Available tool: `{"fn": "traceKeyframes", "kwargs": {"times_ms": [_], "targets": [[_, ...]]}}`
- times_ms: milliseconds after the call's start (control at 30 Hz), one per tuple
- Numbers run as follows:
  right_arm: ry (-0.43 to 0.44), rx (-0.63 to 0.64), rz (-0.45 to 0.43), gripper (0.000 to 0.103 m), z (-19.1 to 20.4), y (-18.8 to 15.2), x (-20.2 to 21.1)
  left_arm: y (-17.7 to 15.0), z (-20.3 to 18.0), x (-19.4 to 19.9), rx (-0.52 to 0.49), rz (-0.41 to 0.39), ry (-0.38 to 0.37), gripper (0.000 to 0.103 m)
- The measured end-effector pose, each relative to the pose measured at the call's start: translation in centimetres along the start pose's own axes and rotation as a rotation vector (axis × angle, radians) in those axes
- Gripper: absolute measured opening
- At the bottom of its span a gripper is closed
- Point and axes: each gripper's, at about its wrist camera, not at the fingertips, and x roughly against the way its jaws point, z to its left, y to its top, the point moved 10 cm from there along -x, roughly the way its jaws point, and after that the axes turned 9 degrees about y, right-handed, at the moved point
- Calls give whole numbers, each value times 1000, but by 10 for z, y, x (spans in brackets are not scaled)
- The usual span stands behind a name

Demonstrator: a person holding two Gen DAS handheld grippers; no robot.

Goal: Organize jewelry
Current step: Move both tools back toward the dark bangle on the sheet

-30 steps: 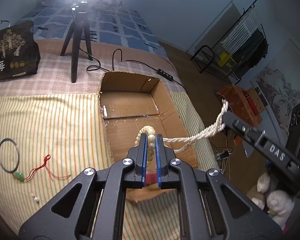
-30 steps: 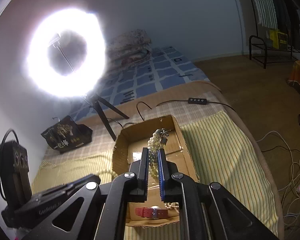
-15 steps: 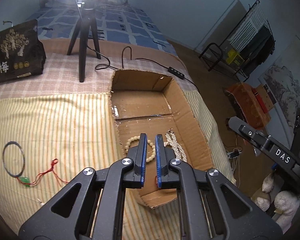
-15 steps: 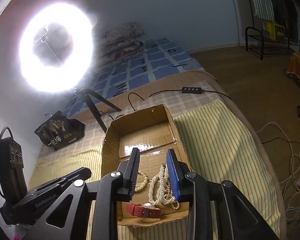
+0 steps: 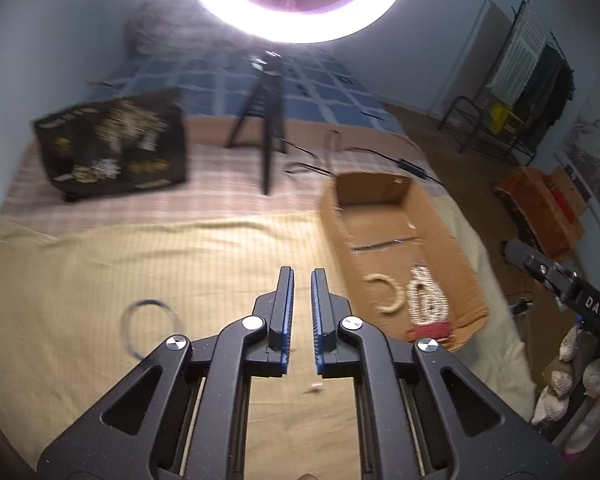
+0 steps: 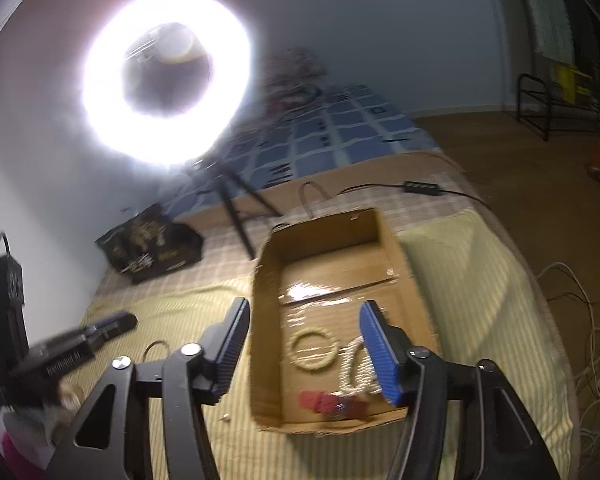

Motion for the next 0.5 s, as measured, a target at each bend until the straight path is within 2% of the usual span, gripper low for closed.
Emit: {"fn": "traceKeyframes", "kwargs": {"times_ms": [67, 233, 400, 500], "targets": [[18, 30, 25, 64, 13, -7, -5, 2, 18, 9, 8, -26, 23, 45], [50, 105, 58, 75, 45, -23, -15, 3, 61, 21, 23, -50, 99, 47], [85, 192, 87, 86, 74, -43, -25, -6, 88, 16, 18, -15, 146, 47], [106, 251, 98, 88, 90, -57, -31, -12, 105, 14, 13, 9, 170, 47]]}}
